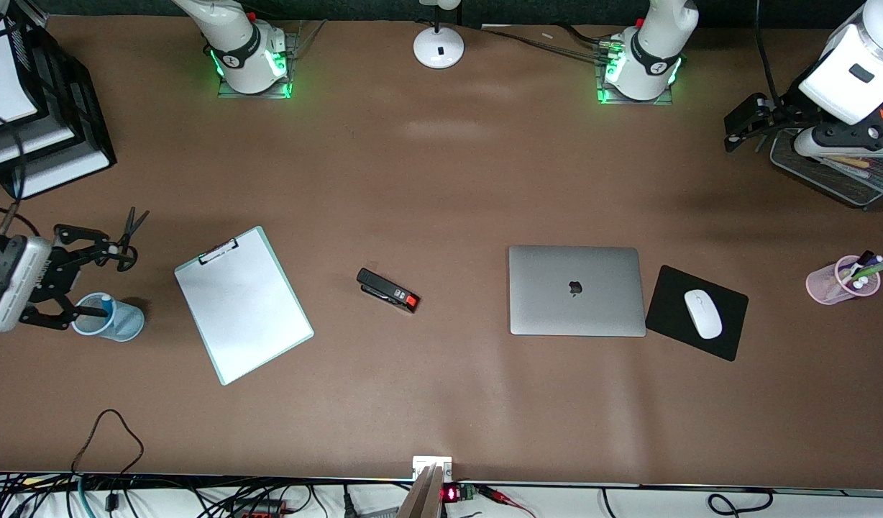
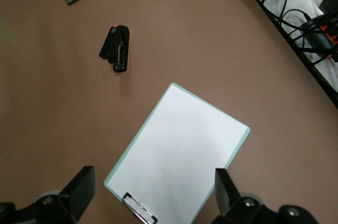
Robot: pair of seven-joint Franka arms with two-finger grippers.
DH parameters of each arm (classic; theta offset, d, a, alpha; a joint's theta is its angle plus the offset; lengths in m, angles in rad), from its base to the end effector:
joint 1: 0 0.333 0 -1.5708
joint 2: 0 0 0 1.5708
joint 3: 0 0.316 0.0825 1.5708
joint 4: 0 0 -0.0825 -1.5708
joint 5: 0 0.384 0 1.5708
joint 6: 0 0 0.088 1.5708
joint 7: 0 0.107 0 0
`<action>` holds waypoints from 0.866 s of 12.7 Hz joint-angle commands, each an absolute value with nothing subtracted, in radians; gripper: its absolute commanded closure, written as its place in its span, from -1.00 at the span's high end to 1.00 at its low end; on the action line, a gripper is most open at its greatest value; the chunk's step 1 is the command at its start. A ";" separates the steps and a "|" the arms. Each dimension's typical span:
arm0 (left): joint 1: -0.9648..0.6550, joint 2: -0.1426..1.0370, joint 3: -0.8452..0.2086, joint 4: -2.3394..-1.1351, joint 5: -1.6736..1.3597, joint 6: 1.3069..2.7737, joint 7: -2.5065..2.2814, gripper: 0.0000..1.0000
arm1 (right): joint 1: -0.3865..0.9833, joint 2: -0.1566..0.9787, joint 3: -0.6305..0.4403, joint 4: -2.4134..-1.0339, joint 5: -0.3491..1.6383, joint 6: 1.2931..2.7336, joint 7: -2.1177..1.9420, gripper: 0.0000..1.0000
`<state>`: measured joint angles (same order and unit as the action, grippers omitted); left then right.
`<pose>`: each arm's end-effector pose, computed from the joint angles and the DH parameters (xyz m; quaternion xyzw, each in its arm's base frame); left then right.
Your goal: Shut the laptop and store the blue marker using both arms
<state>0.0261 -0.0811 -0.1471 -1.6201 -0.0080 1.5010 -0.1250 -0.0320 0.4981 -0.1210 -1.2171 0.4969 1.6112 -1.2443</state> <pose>0.5176 -0.0673 0.6386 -0.9998 -0.0022 0.0191 0.0043 0.6945 -0.0376 0.4934 -0.8419 -0.4917 -0.1011 0.1978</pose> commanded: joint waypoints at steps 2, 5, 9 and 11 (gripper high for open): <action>0.037 -0.080 -0.155 -1.626 -0.018 1.517 -0.100 1.00 | 0.044 0.361 -0.129 -1.400 0.393 1.693 -0.967 1.00; 0.037 -0.078 -0.156 -1.626 -0.021 1.519 -0.097 1.00 | 0.112 0.289 -0.129 -1.474 0.307 1.700 -0.656 1.00; 0.035 -0.080 -0.156 -1.626 -0.017 1.517 -0.091 1.00 | 0.143 0.230 -0.129 -1.534 0.164 1.622 -0.226 1.00; 0.037 -0.081 -0.156 -1.626 -0.017 1.517 -0.091 1.00 | 0.138 0.219 -0.129 -1.531 0.102 1.560 -0.142 1.00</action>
<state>0.0259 -0.0743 -0.1501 -1.6212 -0.0080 1.5080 -0.1138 0.1377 0.2595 -0.1238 -1.4961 0.1561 1.5982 -0.2273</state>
